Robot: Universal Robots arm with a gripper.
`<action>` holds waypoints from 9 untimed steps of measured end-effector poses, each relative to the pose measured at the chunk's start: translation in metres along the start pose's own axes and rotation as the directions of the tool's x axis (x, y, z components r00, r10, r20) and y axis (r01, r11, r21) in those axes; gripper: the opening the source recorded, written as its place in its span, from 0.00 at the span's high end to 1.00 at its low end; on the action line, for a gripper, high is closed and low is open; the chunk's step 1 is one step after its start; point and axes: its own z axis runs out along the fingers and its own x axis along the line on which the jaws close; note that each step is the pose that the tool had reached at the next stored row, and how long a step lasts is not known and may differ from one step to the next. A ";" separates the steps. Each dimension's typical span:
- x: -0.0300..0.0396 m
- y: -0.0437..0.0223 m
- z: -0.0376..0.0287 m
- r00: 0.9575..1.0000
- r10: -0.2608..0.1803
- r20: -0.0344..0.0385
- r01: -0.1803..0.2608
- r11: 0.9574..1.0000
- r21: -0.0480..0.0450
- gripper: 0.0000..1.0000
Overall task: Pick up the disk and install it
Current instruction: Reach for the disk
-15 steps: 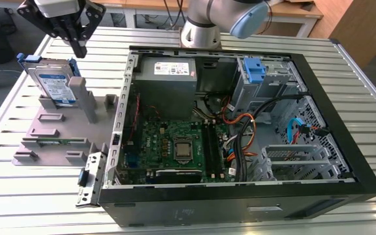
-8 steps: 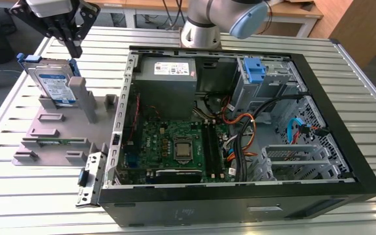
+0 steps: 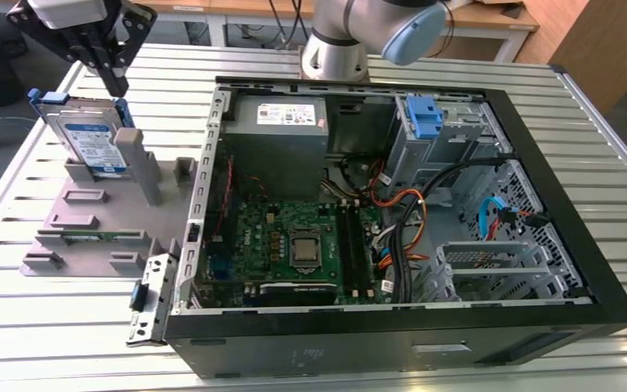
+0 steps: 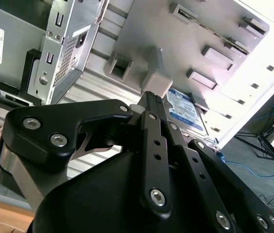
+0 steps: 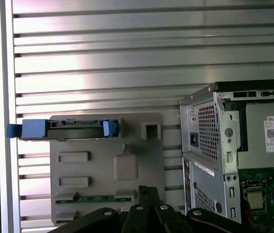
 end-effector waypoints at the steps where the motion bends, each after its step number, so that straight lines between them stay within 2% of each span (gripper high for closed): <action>1: 0.0012 -0.0001 0.0000 1.000 0.000 0.000 0.000 1.000 0.000 0.89; 9: 0.0104 -0.0008 0.0000 1.000 0.000 0.000 0.000 1.000 0.000 0.89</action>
